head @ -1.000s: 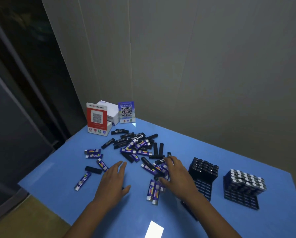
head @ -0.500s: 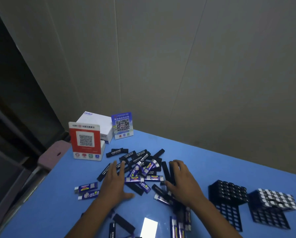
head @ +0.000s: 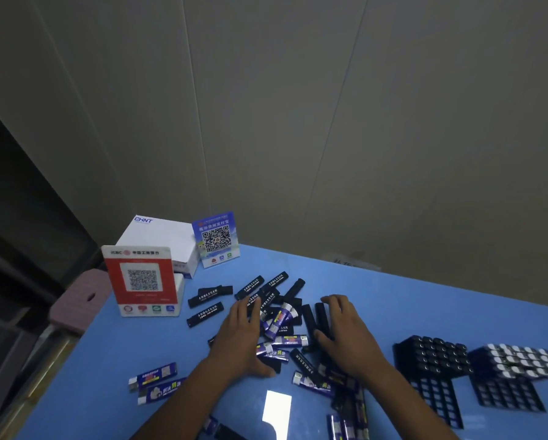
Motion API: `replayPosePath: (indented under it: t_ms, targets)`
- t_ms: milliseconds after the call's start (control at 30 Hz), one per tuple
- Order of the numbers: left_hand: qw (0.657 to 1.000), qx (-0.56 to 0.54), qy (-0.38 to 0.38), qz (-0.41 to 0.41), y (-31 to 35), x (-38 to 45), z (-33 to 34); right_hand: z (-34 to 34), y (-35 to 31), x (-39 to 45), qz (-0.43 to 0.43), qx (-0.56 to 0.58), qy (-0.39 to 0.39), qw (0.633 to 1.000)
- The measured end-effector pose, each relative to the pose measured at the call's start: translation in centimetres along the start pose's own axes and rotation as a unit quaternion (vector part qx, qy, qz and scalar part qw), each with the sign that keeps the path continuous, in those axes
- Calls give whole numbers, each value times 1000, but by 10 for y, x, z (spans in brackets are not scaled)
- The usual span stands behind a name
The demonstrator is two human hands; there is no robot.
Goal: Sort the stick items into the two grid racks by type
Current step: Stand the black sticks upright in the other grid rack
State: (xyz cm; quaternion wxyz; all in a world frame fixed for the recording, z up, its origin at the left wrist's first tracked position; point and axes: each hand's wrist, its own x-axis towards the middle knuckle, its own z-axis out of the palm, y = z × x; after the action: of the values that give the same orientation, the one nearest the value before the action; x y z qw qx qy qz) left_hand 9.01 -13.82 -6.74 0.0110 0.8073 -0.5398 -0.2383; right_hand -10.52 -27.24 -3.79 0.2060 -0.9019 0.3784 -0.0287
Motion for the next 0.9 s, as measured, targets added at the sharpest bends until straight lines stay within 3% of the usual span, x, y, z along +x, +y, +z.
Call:
replayPosePath:
  t_ms: [200,500,900]
  targets:
    - [995,88,28,29,3,8,-5,1,3,4,13,11,5,1000]
    - [993,113,-1,42,11,22,-11,-3,14,-2,24,22,17,999]
    - [994,102,-16,-18,25,26,-13,-6,18,-4,24,28,25,999]
